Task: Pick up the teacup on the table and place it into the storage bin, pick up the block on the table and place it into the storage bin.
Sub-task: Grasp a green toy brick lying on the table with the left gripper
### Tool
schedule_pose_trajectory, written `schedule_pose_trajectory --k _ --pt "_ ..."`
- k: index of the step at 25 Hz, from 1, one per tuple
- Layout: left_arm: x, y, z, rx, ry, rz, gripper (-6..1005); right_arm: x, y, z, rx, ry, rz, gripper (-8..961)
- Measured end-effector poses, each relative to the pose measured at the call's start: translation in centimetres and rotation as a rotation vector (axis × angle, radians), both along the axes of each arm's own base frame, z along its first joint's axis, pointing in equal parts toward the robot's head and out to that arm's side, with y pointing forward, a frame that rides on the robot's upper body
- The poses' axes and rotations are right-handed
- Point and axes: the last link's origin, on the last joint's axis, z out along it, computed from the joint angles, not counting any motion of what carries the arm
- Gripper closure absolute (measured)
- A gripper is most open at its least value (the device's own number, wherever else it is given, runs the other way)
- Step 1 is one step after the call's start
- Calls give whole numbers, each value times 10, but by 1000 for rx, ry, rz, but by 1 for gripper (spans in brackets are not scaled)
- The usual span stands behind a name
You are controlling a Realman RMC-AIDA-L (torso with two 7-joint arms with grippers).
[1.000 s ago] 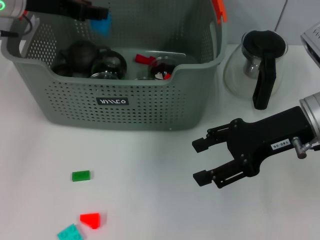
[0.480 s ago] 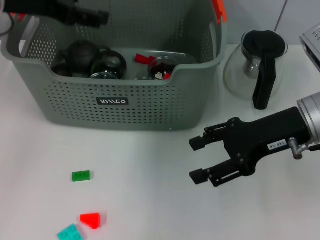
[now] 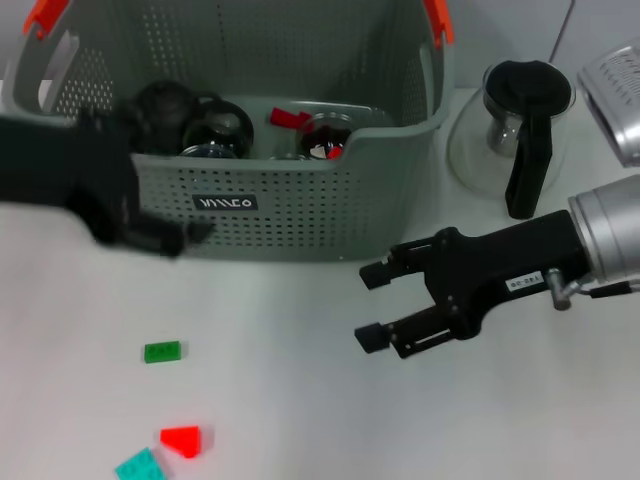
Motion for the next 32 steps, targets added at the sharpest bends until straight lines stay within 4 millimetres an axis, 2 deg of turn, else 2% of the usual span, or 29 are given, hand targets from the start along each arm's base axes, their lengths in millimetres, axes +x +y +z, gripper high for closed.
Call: schedule_pose_trajectory --k 10,14,19,22,32 --pt "-27 -11 -10 -53 78 -22 50 -6 4 -8 2 29 -5 99" --pt "-36 -4 -21 -79 103 -19 49 -9 4 -9 -14 20 -5 99" --pt "-53 11 -42 -79 249 28 49 -11 5 -9 -29 5 -9 98" --pt "-57 13 -54 -116 298 40 49 -13 4 -12 -39 -12 4 98" --pt "-57 13 -73 -175 359 33 50 -17 8 -14 -29 -18 17 98"
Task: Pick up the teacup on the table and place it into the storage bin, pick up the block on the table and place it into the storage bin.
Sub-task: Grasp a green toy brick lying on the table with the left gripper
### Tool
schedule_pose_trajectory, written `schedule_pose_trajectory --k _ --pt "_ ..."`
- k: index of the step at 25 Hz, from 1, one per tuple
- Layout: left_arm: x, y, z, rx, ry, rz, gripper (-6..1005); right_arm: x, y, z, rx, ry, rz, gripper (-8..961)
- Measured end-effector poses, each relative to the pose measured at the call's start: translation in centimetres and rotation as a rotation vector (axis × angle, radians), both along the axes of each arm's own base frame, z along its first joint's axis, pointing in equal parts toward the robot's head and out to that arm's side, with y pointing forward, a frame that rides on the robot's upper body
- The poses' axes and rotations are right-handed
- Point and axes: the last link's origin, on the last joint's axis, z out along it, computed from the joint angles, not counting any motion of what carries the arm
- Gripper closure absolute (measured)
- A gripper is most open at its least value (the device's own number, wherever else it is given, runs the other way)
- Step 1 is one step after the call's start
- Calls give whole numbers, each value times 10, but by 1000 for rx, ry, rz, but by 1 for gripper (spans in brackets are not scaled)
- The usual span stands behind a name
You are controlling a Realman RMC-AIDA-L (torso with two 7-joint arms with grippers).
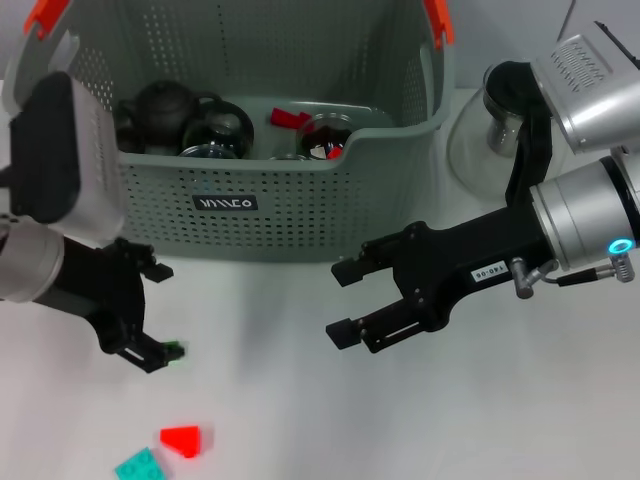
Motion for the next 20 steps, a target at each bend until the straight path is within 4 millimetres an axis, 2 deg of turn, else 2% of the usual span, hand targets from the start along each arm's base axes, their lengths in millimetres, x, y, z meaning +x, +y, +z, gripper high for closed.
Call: schedule_pose_trajectory --k 15,20 --pt "-4 4 -22 -62 142 40 50 1 0 0 6 6 -11 99" --pt "-2 6 -24 -65 141 33 114 1 0 0 7 7 -12 99"
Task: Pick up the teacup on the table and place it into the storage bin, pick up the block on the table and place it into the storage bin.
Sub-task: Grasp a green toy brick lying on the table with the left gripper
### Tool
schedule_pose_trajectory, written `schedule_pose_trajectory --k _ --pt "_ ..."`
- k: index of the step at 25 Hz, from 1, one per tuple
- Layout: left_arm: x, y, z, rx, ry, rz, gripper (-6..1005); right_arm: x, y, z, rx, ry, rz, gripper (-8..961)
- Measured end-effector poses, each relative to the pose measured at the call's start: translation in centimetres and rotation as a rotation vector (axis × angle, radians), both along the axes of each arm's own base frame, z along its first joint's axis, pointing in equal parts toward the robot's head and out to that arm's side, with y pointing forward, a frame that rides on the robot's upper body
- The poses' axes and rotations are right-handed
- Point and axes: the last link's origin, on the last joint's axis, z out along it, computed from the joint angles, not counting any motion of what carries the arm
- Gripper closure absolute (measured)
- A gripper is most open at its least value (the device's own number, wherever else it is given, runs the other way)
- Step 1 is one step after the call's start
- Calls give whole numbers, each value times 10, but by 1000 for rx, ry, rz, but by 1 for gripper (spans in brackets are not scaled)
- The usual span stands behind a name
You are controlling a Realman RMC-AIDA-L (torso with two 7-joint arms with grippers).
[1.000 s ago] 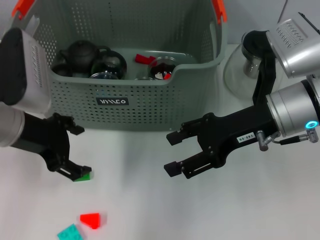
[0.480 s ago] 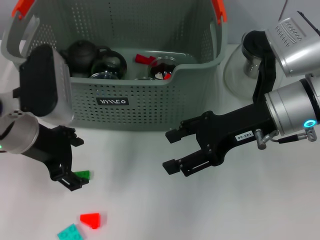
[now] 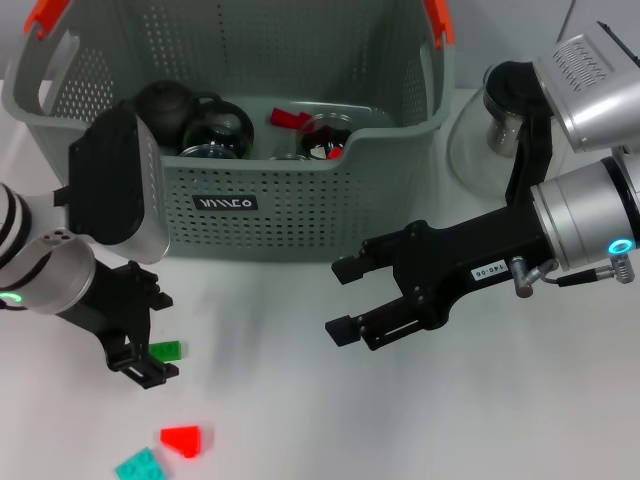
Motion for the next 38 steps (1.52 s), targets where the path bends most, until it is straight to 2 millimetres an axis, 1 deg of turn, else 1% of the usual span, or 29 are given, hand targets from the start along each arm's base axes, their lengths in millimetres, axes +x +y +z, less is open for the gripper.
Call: schedule_pose_trajectory --k 3,14,25,38 --pt "-1 0 -4 -11 5 0 157 0 0 0 0 1 -1 99" --pt "-1 3 -8 -14 9 -7 158 1 -1 0 1 5 -5 100" --pt "-8 6 -13 -12 36 1 157 2 0 0 11 5 -9 100" --pt "-9 13 -12 32 32 8 335 2 3 1 26 13 -20 100"
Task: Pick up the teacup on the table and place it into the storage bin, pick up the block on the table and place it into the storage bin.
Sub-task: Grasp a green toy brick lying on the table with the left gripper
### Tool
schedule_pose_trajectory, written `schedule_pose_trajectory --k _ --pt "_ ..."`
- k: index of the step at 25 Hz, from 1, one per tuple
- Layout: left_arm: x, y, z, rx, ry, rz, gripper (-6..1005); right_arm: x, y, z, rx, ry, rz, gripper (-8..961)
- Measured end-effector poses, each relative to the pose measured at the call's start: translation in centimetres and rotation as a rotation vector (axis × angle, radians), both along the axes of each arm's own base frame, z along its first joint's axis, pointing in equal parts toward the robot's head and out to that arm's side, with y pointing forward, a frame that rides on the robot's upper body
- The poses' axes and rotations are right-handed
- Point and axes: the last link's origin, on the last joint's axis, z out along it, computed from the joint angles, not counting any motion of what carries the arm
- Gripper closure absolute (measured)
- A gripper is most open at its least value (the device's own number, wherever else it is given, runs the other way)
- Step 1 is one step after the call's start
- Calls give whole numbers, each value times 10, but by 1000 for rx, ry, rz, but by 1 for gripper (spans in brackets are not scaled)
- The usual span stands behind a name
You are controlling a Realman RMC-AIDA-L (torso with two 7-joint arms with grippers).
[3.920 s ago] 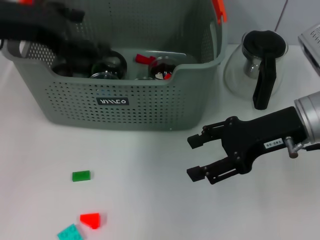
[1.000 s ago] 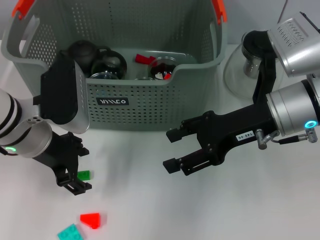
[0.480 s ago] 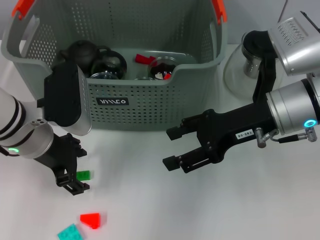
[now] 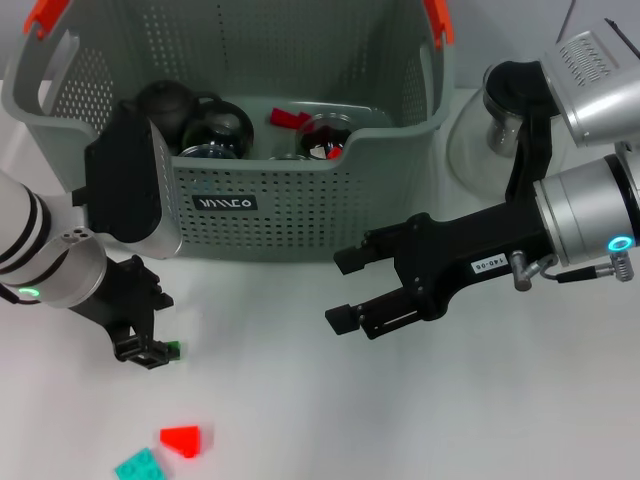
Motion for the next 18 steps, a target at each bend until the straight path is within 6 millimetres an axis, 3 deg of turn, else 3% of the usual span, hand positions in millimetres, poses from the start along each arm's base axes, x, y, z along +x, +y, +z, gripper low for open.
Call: schedule_pose_trajectory --k 18 --pt "-6 -7 -5 -37 21 20 384 1 0 -1 2 1 -1 101"
